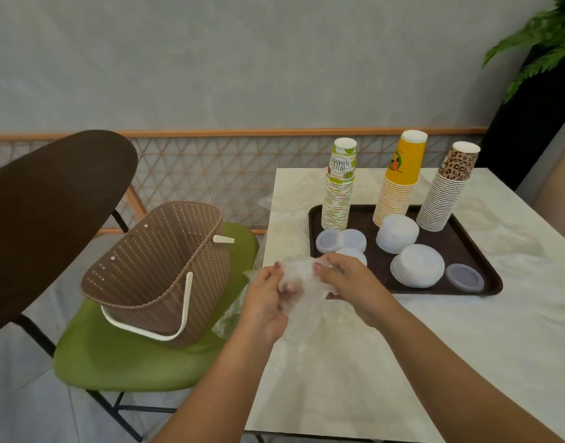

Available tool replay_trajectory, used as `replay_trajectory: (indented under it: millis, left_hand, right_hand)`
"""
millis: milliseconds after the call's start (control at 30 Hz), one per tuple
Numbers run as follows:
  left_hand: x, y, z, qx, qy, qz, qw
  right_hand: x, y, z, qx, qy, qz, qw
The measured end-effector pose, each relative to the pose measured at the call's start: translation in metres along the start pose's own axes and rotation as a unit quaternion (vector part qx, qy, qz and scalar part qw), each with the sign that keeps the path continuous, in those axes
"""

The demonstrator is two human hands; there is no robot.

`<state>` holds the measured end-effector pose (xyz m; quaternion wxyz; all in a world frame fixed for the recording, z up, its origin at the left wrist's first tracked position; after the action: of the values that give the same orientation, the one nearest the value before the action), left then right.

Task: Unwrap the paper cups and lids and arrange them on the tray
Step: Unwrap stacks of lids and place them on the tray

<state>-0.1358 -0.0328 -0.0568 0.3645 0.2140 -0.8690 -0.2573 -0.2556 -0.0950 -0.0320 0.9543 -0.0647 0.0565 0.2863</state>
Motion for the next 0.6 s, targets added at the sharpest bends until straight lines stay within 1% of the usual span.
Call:
replay_trajectory:
  millis: [67, 100, 133, 167, 233, 267, 300, 333, 400, 433, 533, 600]
  left_hand:
    - [-0.002, -0.001, -0.002, 0.010, -0.013, -0.025, 1.000]
    - [-0.004, -0.003, -0.004, 0.021, -0.026, -0.041, 0.999]
    - [-0.005, -0.004, -0.005, 0.033, -0.040, -0.057, 0.997]
    - [-0.006, -0.005, -0.006, 0.045, -0.056, -0.072, 0.995]
    - [-0.005, -0.005, -0.005, 0.061, -0.085, -0.085, 0.991]
    - [-0.004, -0.005, -0.004, 0.062, -0.093, -0.082, 0.990]
    - [-0.004, -0.004, -0.003, 0.063, -0.099, -0.076, 0.990]
    - [-0.005, -0.004, -0.004, 0.061, -0.109, -0.066, 0.990]
    - [-0.008, -0.003, -0.007, 0.063, -0.160, -0.053, 0.984]
    - [-0.012, -0.004, -0.009, 0.064, -0.202, -0.054, 0.976]
    - [-0.028, -0.009, -0.011, 0.049, -0.340, -0.069, 0.937]
    - [-0.038, -0.013, -0.013, 0.056, -0.416, -0.088, 0.904]
  right_hand:
    - [0.005, 0.000, -0.006, 0.059, -0.116, -0.015, 0.991]
    - [0.008, 0.000, -0.007, 0.070, -0.157, -0.017, 0.985]
    - [0.011, 0.000, -0.009, 0.075, -0.171, -0.006, 0.982]
    - [0.015, 0.001, -0.008, 0.074, -0.162, 0.013, 0.984]
    - [0.023, 0.001, -0.007, 0.037, -0.097, 0.052, 0.993]
    - [0.024, 0.000, -0.008, 0.016, -0.065, 0.050, 0.996]
    - [0.023, -0.001, -0.009, 0.008, -0.062, 0.030, 0.998]
    - [0.020, -0.004, -0.012, 0.023, -0.090, -0.002, 0.996]
    - [0.010, -0.007, -0.021, 0.087, -0.196, -0.052, 0.975]
    - [0.006, -0.009, -0.024, 0.112, -0.237, -0.056, 0.963]
    - [-0.008, -0.013, -0.028, 0.146, -0.295, -0.039, 0.943]
    - [-0.014, -0.015, -0.033, 0.158, -0.332, -0.064, 0.928]
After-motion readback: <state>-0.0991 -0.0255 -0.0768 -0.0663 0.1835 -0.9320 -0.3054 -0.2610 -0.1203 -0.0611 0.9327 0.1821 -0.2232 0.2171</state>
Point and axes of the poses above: each hand's wrist, its own y-axis away from the middle knuckle, its own x-axis out of the palm, z = x × y, the point moved 5 cm from there along -y, towards the middle knuckle, and after that the axes turned 15 degrees about -x, right-handed, at the moved point
